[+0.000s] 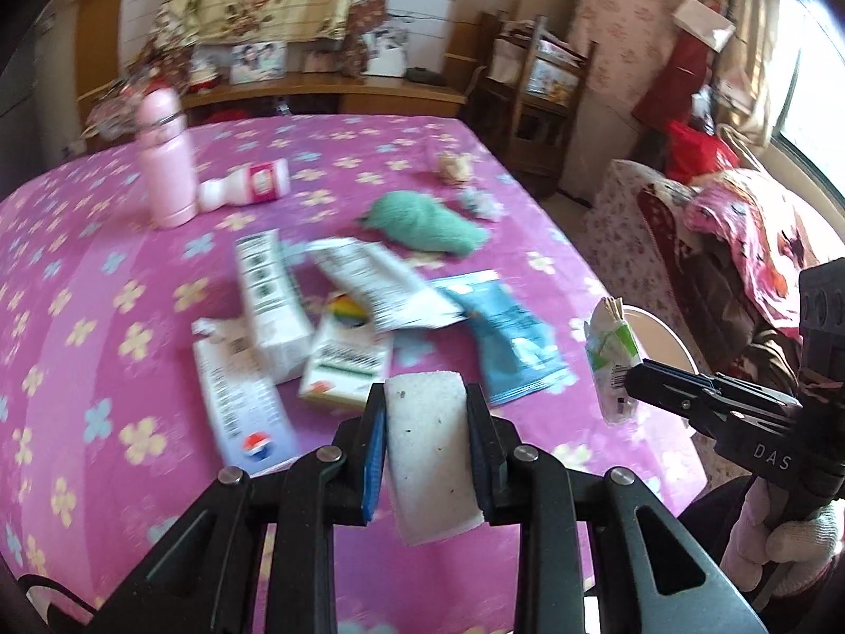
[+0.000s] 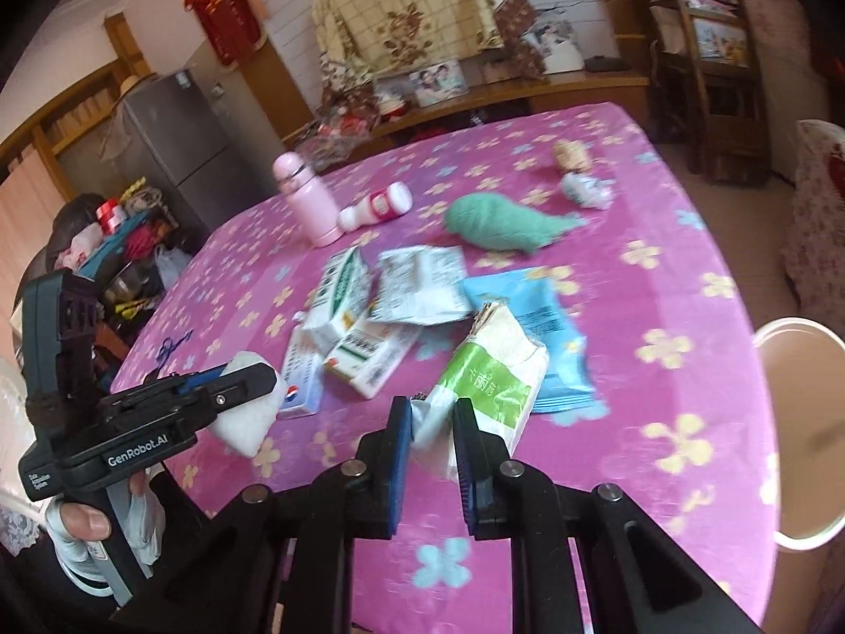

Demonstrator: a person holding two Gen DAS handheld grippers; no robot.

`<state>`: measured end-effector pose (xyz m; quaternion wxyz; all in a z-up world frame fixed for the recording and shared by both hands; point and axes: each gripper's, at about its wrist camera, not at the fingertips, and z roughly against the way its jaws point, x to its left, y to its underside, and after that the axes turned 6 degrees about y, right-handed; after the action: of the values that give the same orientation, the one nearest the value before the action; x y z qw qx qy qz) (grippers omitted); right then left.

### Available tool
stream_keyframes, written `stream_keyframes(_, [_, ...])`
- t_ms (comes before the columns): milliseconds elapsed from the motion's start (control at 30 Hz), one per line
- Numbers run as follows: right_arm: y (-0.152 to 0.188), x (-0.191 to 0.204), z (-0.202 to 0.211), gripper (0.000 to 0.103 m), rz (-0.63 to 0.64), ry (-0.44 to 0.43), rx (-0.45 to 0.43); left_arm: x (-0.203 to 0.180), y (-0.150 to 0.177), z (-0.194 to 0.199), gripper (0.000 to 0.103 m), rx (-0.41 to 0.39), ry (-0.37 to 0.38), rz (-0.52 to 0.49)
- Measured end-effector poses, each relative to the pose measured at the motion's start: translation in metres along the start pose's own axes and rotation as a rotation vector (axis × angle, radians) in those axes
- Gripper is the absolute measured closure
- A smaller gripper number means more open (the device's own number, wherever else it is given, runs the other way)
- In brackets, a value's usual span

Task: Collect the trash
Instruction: 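Grasp the white-green tissue pack with the right tool while the left tool holds the sponge, then carry the tissue pack with the right tool over the bucket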

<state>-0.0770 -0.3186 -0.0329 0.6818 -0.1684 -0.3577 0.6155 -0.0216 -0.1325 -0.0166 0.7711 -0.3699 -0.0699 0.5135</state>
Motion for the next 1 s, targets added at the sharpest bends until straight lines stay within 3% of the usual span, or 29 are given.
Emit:
stream_keyframes(333, [-0.001, -0.082, 0.034, 0.085, -0.115, 0.106, -0.051, -0.078, -0.026, -0.042, 0.074, 0.029, 0.076, -0.134])
stream_keyframes(433, [0.002, -0.103, 0.039, 0.085, -0.154, 0.124, -0.048, -0.088, -0.030, -0.052, 0.074, 0.041, 0.091, -0.129])
stream_keyframes(600, [0.007, -0.112, 0.028, 0.083, -0.201, 0.081, 0.007, -0.080, -0.031, -0.056, 0.074, 0.050, 0.072, -0.110])
stream_keyframes(833, [0.020, -0.084, -0.034, 0.083, -0.195, -0.016, 0.166, -0.044, -0.028, -0.041, 0.074, 0.037, 0.008, -0.076])
stream_keyframes(933, [0.024, -0.077, -0.047, 0.082, -0.193, 0.010, 0.172, -0.028, -0.026, -0.035, 0.074, 0.032, -0.006, -0.054])
stream_keyframes(1000, [0.024, -0.074, -0.050, 0.075, -0.197, -0.007, 0.160, -0.022, -0.024, -0.033, 0.074, 0.030, -0.007, -0.044])
